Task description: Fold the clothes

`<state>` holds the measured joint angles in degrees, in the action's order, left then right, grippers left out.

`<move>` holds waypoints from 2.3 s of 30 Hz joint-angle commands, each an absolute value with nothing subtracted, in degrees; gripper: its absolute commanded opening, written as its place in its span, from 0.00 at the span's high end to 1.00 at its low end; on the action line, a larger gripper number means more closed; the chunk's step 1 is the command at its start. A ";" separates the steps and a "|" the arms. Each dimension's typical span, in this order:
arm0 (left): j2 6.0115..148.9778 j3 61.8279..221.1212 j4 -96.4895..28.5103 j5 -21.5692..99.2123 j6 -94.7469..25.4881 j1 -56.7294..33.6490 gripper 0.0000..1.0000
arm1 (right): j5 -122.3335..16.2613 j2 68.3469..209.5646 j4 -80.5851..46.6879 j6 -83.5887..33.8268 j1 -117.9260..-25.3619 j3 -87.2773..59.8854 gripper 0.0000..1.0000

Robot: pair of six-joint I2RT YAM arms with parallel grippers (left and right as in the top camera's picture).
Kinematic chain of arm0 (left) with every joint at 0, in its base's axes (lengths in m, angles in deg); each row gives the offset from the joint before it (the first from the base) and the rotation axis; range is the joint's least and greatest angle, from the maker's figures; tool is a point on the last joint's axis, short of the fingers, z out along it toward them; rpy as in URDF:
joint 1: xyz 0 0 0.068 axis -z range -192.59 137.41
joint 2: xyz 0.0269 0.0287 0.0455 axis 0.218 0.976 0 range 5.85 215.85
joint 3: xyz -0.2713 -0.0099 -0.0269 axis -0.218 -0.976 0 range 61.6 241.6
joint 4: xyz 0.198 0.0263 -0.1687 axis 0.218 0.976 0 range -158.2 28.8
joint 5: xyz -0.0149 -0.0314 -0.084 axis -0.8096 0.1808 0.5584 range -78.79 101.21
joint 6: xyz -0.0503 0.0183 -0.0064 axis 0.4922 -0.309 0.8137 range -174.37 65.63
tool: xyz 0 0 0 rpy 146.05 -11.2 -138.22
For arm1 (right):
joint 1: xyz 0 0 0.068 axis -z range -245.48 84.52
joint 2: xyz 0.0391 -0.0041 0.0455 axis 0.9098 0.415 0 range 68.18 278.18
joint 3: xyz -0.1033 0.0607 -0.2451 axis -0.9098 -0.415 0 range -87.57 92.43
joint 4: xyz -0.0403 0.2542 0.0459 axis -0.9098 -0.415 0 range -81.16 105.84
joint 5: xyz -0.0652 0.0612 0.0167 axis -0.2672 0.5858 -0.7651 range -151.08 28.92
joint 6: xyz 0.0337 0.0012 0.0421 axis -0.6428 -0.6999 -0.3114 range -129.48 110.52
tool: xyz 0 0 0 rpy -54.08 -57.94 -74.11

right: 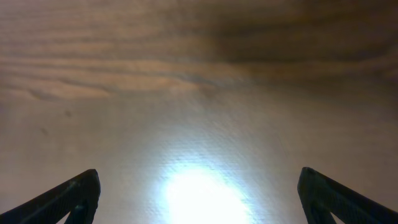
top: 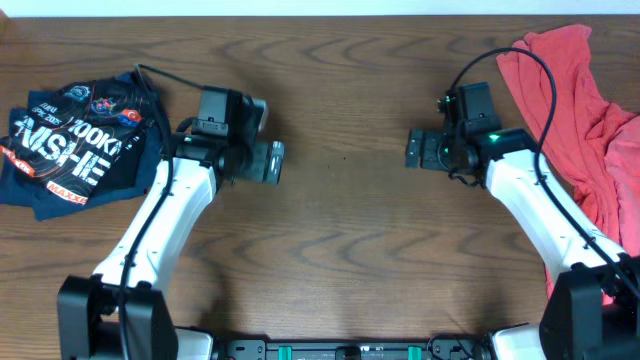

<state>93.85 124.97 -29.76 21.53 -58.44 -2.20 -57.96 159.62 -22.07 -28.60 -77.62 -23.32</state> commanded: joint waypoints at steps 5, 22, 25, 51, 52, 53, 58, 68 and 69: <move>79.25 126.13 -17.04 21.10 -54.66 -2.63 0.02 | -60.39 143.58 -23.93 -24.97 -75.15 -23.15 0.01; 42.84 120.14 -11.49 17.84 -50.40 -2.63 0.02 | -70.07 104.59 -35.60 -24.20 -77.56 -31.35 0.01; 41.40 120.14 -11.68 17.86 -50.38 -2.63 0.02 | -69.09 100.56 -37.88 -24.23 -77.56 -32.79 0.01; 41.33 120.14 -11.58 17.86 -50.40 -2.63 0.02 | -67.89 96.11 -55.52 -24.36 -77.05 -33.38 0.01; 41.33 120.14 -11.58 17.84 -50.40 -2.63 0.02 | -67.91 95.56 -55.32 -24.64 -76.55 -33.47 0.01; 41.33 120.14 -11.58 17.86 -50.40 -2.63 0.02 | -67.91 94.82 -55.12 -24.64 -75.87 -33.55 0.01; 41.33 120.14 -11.58 17.86 -50.40 -2.63 0.02 | -67.65 88.48 -47.93 -21.62 -72.09 -38.73 0.01; 41.33 120.14 -11.58 17.86 -50.40 -2.63 0.02 | -57.64 70.90 -20.11 -12.14 -66.93 -61.77 0.01; 41.33 120.14 -11.58 17.86 -50.40 -2.63 0.02 | -57.35 69.92 -17.94 -12.14 -66.47 -63.30 0.01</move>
